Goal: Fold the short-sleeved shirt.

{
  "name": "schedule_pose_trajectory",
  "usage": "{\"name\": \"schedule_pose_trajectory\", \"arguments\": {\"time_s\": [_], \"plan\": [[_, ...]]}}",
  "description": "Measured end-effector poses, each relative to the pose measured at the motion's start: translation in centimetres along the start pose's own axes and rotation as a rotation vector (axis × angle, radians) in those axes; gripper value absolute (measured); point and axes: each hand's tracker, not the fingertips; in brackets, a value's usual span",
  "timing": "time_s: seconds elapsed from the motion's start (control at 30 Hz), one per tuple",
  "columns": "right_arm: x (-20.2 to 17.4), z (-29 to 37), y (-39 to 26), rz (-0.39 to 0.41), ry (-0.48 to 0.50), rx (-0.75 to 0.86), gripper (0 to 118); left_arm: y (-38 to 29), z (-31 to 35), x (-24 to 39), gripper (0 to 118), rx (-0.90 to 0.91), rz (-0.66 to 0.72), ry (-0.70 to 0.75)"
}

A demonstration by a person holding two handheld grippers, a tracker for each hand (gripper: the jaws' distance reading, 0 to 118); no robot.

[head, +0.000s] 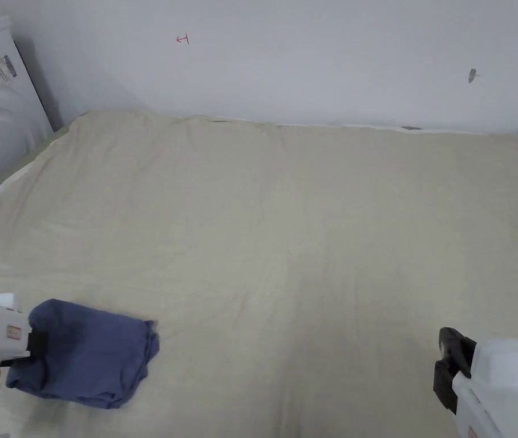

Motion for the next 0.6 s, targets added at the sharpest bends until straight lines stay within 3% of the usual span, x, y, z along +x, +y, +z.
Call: {"name": "schedule_pose_trajectory", "arguments": {"time_s": [0.07,0.13,0.17,0.2,0.23,0.27,0.37,0.6], "plan": [[-0.1,-0.3,0.0,-0.003,-0.005,-0.008,1,0.0,-0.3,-0.9,23,-0.004,0.018,-0.018],[0.0,-0.4,0.0,-0.008,-0.009,-0.014,1,-0.2,-0.1,-0.7,36,0.001,0.02,-0.046],[0.0,-0.4,0.0,-0.009,-0.013,-0.019,1,-0.3,0.1,-0.4,55,0.012,0.016,-0.043],[0.1,-0.3,0.0,-0.014,-0.014,-0.021,2,-0.3,0.5,-0.1,90,0.021,0.01,-0.04],[0.3,-0.1,0.1,-0.021,-0.015,-0.02,2,-0.3,0.8,0.2,112,0.031,0.017,-0.045],[0.4,0.1,0.2,-0.026,-0.016,-0.019,2,-0.2,1.4,0.6,118,0.042,0.025,-0.053],[0.8,1.1,0.9,-0.032,-0.028,-0.001,2,0.1,4.8,2.2,108,0.172,0.036,-0.11],[3.0,4.6,4.6,-0.045,-0.061,0.115,2,0.2,17.5,9.6,107,0.532,-0.014,-0.172]]}}
